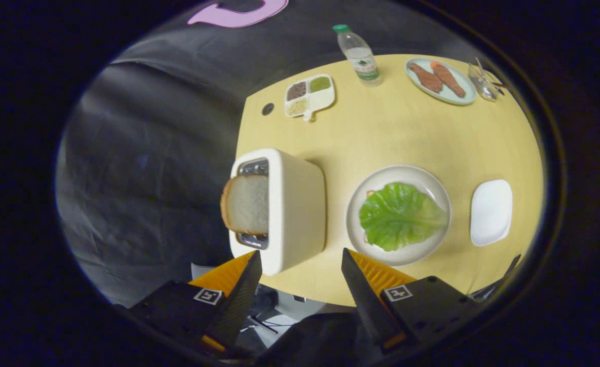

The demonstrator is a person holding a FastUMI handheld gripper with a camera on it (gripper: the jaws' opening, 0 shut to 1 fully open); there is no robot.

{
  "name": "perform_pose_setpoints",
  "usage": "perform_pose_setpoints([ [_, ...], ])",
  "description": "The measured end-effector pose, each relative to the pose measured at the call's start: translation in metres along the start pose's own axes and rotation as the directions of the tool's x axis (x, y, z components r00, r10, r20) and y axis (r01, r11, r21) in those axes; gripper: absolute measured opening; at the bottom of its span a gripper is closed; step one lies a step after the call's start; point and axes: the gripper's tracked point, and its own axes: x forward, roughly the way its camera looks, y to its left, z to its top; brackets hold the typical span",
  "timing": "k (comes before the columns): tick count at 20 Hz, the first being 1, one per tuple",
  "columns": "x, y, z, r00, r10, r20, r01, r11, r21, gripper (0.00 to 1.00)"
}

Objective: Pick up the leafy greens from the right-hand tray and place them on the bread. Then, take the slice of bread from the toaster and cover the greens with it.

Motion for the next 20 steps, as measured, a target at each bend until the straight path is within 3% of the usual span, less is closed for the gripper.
perform_pose_setpoints([
  [3,0.014,0.043,0.019,0.999,0.04,0.017,-0.039,0.999,-0.034,0.98],
  [8,0.054,0.073,0.031,0.999,0.034,0.002,-0.034,0.998,-0.05,0.95],
  [13,0.086,0.072,0.041,1.0,-0.002,-0.01,0.001,0.999,-0.052,0.62],
  [20,0.077,0.049,0.042,0.997,-0.058,-0.042,0.055,0.997,-0.06,0.16],
])
